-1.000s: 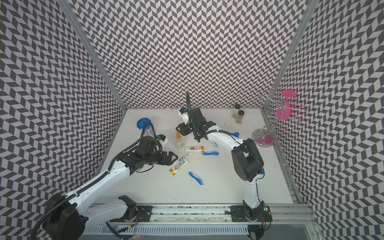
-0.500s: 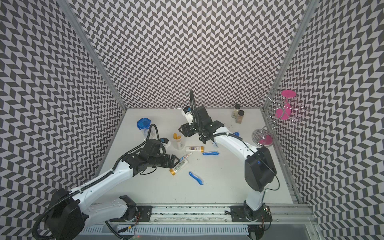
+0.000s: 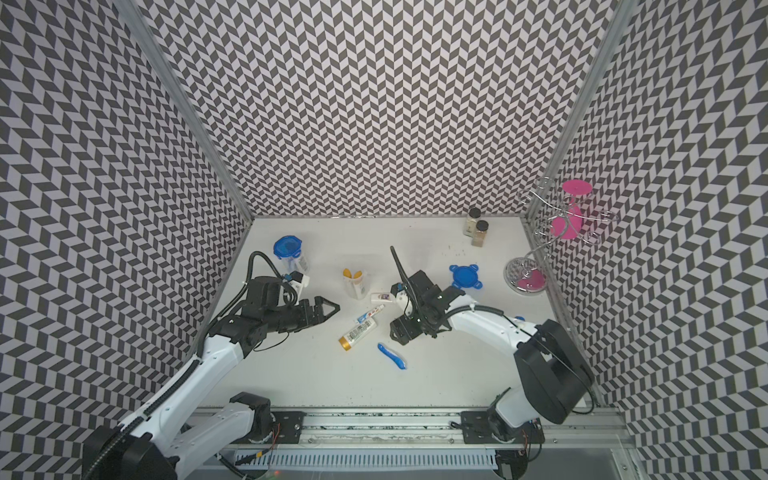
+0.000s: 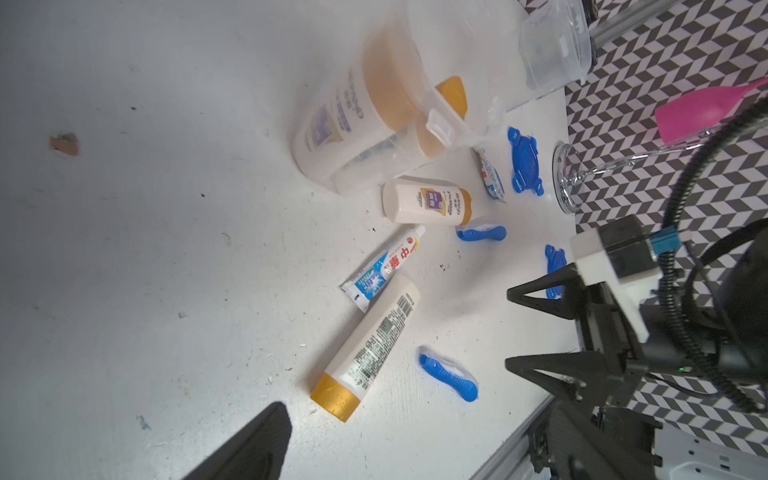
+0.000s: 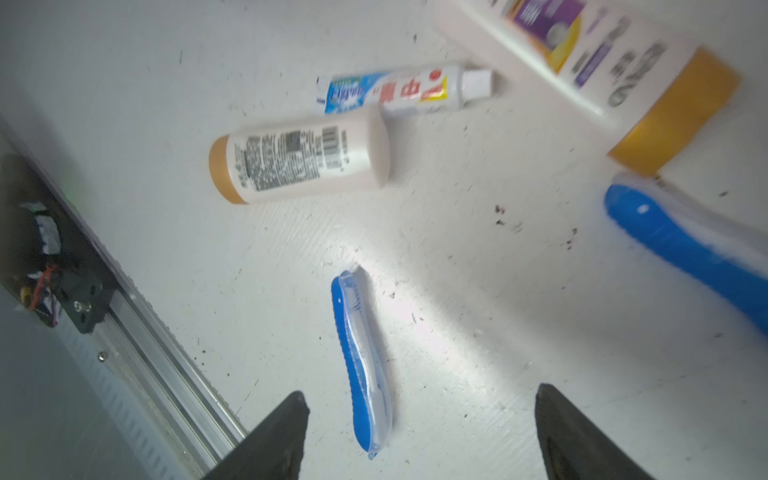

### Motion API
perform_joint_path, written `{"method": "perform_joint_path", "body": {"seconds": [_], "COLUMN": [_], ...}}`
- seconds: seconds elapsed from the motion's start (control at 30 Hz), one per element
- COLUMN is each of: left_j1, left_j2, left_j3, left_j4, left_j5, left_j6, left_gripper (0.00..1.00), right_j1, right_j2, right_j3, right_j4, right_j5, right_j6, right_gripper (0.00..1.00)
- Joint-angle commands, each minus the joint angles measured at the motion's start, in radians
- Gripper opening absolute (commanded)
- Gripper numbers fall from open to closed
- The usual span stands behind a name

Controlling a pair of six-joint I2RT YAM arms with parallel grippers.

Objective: Pack away toiletry kits
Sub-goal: Pick up the toiletry item from the center of the board.

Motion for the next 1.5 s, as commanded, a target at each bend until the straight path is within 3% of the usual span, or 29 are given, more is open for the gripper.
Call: {"method": "perform_joint_path", "body": {"seconds": [0.0,0.33,0.5,0.73,1.07,1.2,1.3,1.47], "left_j1": [0.003,0.034,0.069,0.112,0.179,0.185,0.185,0.168], "left_j2": [-0.001,-0.034,-0.033,-0.017,0.015,0.030,0.034,-0.001], "left_j3": [0.047,0.052,0.038,0.056,0.070,0.083,0.092,0.063], "left_j4": [0.000,0.021,0.023,-0.001,0.025,-0.002,-0.031,-0.001], "left_j5": [0.045,0.027,0.028,0.004,0.038,0.011,0.005,0.133], "left_j6": [0.011,-0.012,0.006,0.053,0.070,0.111,0.163,0.171], "left_gripper": [1.00,0.99,1.00,1.00,0.99,1.00,0.97,0.94], "right_j1": [0.065,0.155,0.196,0.223,0.238,0.237,0.201,0.140], "right_j2": [0.043,0.185,0.239,0.290,0.337,0.323,0.270,0.081], "right_j3": [0.000,0.038,0.052,0.078,0.109,0.124,0.118,0.089], "right_j4": [0.048,-0.033,-0.069,-0.122,-0.153,-0.140,-0.095,0.019], "right_j5": [0.028,0.121,0.167,0.236,0.304,0.310,0.247,0.152], "right_j6": [0.023,0.008,0.014,-0.006,-0.031,-0.036,-0.029,-0.032], "right_gripper": [0.84,0.78,0.60,0.48,0.20,0.10,0.06,0.04]}}
